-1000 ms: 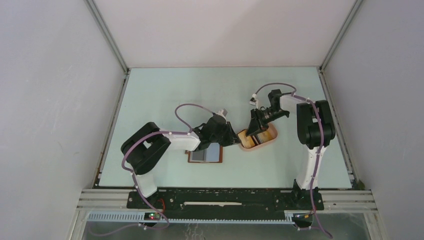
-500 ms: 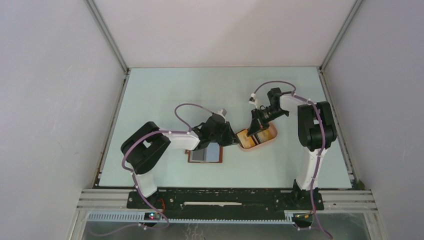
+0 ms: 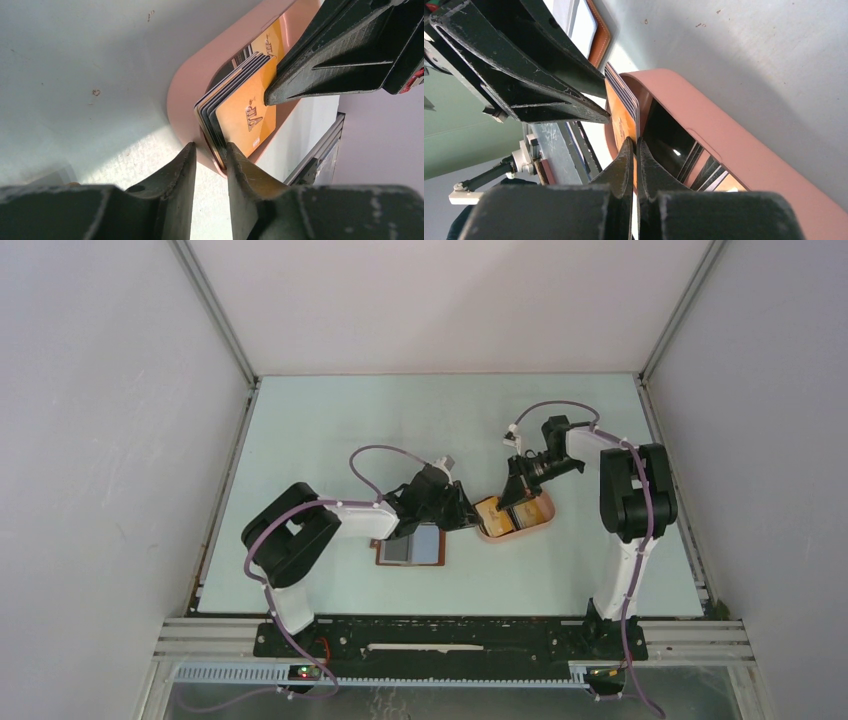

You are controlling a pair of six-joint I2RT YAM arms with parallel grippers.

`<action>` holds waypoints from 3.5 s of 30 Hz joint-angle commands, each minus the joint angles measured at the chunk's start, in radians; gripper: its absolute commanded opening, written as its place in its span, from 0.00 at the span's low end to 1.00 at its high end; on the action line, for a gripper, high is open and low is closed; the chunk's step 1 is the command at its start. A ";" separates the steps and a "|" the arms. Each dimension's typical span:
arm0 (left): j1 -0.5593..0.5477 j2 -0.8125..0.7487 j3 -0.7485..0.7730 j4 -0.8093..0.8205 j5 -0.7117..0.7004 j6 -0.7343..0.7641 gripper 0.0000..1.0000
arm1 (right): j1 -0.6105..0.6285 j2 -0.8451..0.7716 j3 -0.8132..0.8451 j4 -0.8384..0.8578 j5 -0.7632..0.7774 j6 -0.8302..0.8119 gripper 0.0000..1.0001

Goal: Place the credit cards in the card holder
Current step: Pick up the credit card from the storage box.

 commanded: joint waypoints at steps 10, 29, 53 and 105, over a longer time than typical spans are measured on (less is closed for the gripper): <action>0.028 -0.103 0.011 0.115 0.053 0.076 0.52 | -0.038 -0.073 0.007 -0.024 -0.043 -0.079 0.00; 0.137 -0.204 -0.048 0.230 0.206 0.312 0.66 | -0.045 -0.140 -0.005 -0.053 -0.091 -0.179 0.00; 0.169 -0.036 0.000 0.359 0.374 0.320 0.71 | -0.072 -0.188 -0.015 -0.093 -0.170 -0.272 0.00; 0.135 0.222 0.092 0.736 0.519 0.017 0.00 | -0.070 -0.166 -0.028 -0.065 -0.119 -0.223 0.61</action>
